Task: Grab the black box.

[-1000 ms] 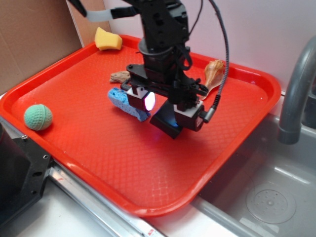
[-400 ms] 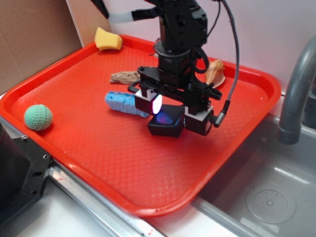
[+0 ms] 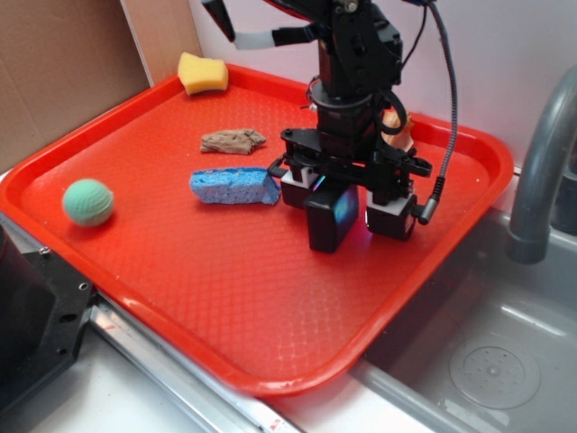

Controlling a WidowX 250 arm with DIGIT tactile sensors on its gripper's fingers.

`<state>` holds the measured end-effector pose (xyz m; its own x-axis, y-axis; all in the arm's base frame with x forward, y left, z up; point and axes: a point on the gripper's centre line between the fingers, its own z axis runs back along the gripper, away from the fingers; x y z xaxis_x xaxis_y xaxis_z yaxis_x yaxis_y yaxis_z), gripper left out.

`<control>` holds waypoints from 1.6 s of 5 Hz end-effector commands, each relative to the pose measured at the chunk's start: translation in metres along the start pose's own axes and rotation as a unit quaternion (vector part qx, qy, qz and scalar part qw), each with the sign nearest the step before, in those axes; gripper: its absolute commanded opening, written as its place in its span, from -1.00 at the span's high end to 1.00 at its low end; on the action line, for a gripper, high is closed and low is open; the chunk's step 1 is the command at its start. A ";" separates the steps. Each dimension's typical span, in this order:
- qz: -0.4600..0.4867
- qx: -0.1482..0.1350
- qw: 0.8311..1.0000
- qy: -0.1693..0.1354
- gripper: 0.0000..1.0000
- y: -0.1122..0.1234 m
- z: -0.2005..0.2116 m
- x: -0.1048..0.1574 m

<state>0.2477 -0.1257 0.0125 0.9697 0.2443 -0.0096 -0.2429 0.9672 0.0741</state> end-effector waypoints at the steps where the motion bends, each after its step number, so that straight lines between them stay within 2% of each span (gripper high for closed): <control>1: -0.020 -0.008 0.999 -0.026 1.00 0.021 0.024 -0.008; 2: -0.050 -0.020 0.997 -0.050 1.00 0.018 0.046 -0.011; 3: -0.093 -0.018 0.991 -0.098 1.00 0.035 0.089 -0.013; 4: -0.082 -0.002 0.986 -0.143 1.00 0.088 0.136 -0.015; 5: -0.090 0.008 0.984 -0.151 1.00 0.136 0.163 0.002; 6: -0.056 -0.038 0.990 -0.122 1.00 0.166 0.154 0.010; 7: -0.061 -0.075 0.991 -0.091 1.00 0.170 0.141 0.020; 8: -0.052 -0.075 0.993 -0.080 1.00 0.164 0.144 0.024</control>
